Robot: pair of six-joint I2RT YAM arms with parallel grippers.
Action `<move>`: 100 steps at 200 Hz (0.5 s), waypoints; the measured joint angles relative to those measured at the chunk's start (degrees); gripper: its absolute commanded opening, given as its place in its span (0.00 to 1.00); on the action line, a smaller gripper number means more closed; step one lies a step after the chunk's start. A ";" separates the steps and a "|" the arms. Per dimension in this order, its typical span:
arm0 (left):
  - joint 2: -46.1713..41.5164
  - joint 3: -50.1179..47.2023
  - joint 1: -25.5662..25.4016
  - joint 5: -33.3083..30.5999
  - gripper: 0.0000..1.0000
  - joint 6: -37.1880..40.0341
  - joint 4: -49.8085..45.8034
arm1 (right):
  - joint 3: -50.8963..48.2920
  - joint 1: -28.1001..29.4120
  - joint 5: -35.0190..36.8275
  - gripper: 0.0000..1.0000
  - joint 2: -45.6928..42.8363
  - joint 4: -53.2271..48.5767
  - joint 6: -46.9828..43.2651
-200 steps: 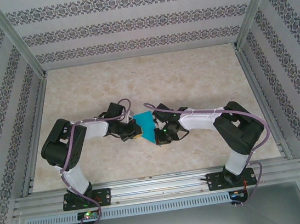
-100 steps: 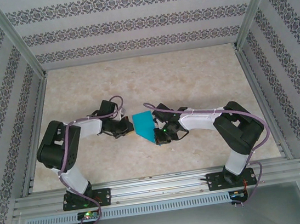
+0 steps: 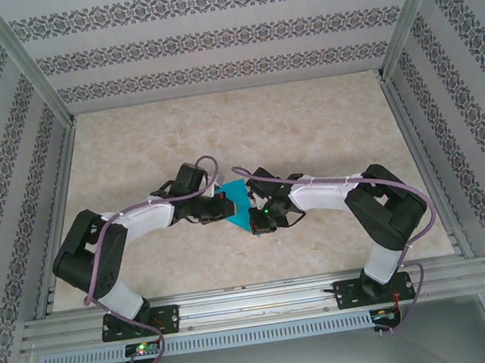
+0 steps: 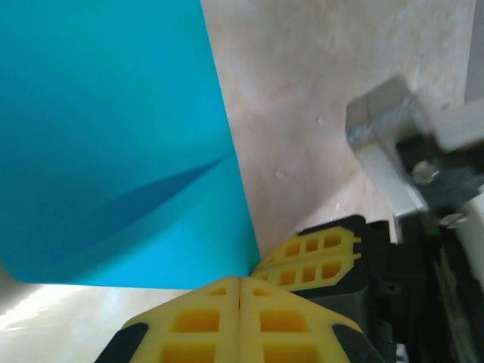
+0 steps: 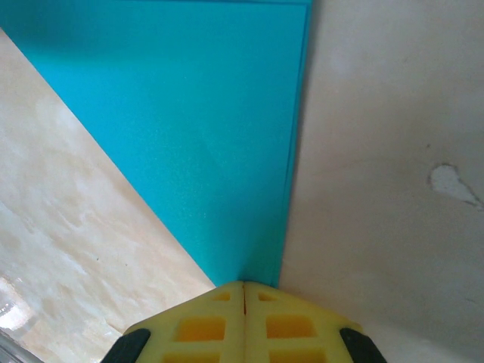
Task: Fold a paper plane with a square sheet of paper (fold left side to right side)
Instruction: Third fold the triangle at the center of the table.
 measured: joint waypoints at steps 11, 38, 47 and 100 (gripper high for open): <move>1.75 0.07 -0.70 0.31 0.01 -0.07 0.11 | -0.02 0.00 -0.02 0.00 0.00 0.00 0.00; 4.83 0.11 -0.74 0.28 0.01 -0.48 0.31 | 0.00 0.00 0.00 0.00 0.00 0.00 0.00; 5.25 0.17 -0.74 0.26 0.01 -0.46 0.31 | -0.02 0.00 -0.02 0.00 0.00 0.00 0.00; 7.61 1.31 -0.74 -1.03 0.01 -0.46 0.07 | 0.00 -0.04 -0.22 0.00 0.00 0.00 0.00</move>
